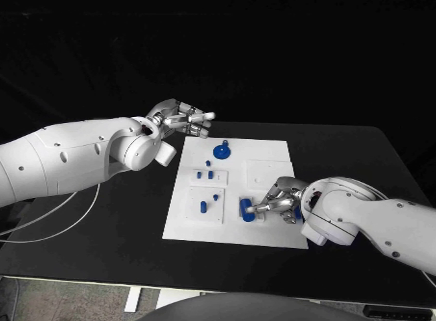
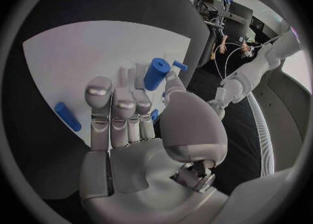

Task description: Assemble the parts on the task board

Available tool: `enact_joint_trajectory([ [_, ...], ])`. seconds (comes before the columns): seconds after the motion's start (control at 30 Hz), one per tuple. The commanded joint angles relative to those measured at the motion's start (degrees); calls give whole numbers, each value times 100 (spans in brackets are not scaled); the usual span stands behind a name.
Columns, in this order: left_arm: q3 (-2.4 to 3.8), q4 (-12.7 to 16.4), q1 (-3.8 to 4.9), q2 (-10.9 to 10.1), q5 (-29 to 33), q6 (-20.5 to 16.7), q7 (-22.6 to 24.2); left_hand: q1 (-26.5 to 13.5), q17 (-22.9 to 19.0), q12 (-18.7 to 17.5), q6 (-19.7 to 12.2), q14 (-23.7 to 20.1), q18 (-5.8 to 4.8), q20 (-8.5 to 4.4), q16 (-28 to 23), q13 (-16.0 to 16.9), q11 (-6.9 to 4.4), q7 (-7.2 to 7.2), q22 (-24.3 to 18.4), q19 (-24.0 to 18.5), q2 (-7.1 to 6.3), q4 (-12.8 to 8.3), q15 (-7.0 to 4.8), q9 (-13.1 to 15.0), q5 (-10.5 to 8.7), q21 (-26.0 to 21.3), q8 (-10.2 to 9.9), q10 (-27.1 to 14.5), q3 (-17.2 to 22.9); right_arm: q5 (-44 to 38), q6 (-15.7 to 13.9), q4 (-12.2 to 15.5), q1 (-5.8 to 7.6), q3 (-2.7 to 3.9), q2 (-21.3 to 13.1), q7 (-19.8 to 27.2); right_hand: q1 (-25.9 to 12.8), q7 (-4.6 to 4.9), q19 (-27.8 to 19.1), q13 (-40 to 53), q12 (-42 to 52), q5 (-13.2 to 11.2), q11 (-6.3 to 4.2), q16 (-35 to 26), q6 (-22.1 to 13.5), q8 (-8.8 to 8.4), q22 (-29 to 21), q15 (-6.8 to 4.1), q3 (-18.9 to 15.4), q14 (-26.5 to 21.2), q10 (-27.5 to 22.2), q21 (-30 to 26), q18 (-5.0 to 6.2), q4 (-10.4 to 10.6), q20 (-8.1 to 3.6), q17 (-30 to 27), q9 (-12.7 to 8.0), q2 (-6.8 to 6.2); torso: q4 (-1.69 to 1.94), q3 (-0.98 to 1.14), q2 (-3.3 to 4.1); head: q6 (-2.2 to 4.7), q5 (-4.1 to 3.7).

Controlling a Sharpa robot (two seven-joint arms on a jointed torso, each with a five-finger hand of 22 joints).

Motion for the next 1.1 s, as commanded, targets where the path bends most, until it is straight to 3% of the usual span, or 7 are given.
enact_joint_trajectory([
  [0.03, 5, 9, 8, 0, 35, 81, 9, -57, 9, -11, -47, -19, -53, 6, -10, 7, 13, 8, -9, 32, -25, 25, 38, 1, -30, 40, -14, -41, -8, -69, 31, 18, -7, 1, -8, 160, -6, -4, 290, 9, 30, 13, -19, 35, 17, 21, 512, -17, -31, 12, 3, 29, -68, 74, -5, 10, -7, -52, 2, -3, 0, 6, -6],
  [0.17, 5, 7, 8, -4, 35, 85, 1, -65, 9, -11, -51, -19, -52, 6, -10, 7, 13, 9, -15, 31, -15, 33, 38, 2, -24, 41, -11, -43, -3, -61, -25, 23, -7, 3, -15, 196, -34, -6, 293, 12, 33, 2, -21, 36, 13, 21, 512, -17, -112, 15, 8, 40, -66, 371, -5, 17, 2, -80, 6, -4, 5, 17, -12],
  [0.53, 5, 8, 8, -10, 35, 93, -13, -75, 9, -10, -52, -19, -53, 7, -9, 7, 12, 9, -20, 30, -12, 43, 38, 2, -22, 42, -11, -42, -5, 3, -62, 3, -7, 12, -24, 337, -109, -16, 295, 9, 39, 145, -29, 42, 39, 21, 515, -23, -99, 17, 30, 65, -69, 325, -11, 23, 7, 14, 16, -3, 6, 5, -8],
  [0.63, 5, 6, 8, -16, 35, 98, -23, -75, 9, -10, -52, -19, -53, 7, -9, 7, 12, 9, -20, 30, -12, 43, 38, 2, -22, 42, -11, -42, -5, 48, 37, 24, -7, 18, -49, 401, -62, -16, 294, 11, 42, 125, -30, 46, 47, 20, 517, -23, -100, 18, 33, 73, -70, 223, -11, 27, 6, 56, 11, -2, 6, 2, -4],
  [0.77, 5, -1, 8, -22, 35, 103, -31, -77, 10, -10, -62, -19, -52, 7, -10, 7, 13, 12, -30, 31, 0, 51, 38, 1, -16, 47, -12, -43, -4, 66, 188, 47, -8, 23, -83, 429, 70, -15, 291, 13, 46, 218, -29, 51, 77, 18, 521, -24, 63, 15, 37, 88, -80, -151, -12, 32, -9, 130, 5, -4, 5, -13, 7],
  [0.9, 5, -5, 8, -23, 35, 108, -39, -68, 10, -9, -65, -19, -52, 6, -10, 7, 12, 11, -33, 32, 2, 45, 38, 2, -13, 48, -11, -41, -3, 75, 295, 59, -10, 25, -111, 425, 122, -9, 286, 12, 46, 222, -28, 48, 91, 17, 519, -24, 288, 14, 37, 82, -82, -376, -12, 33, -43, 103, 0, -2, 3, -18, 12],
  [1.1, 5, -11, 8, -22, 35, 115, -48, -68, 10, -9, -65, -19, -52, 6, -10, 7, 12, 11, -33, 32, 2, 45, 38, 2, -13, 48, -11, -41, -3, 67, 344, 60, -16, 26, -129, 413, 164, -18, 288, 10, 45, 238, -33, 46, 111, 18, 522, -25, 502, 16, 40, 88, -84, -387, -13, 36, -63, 21, 4, 2, 5, -26, 3],
])
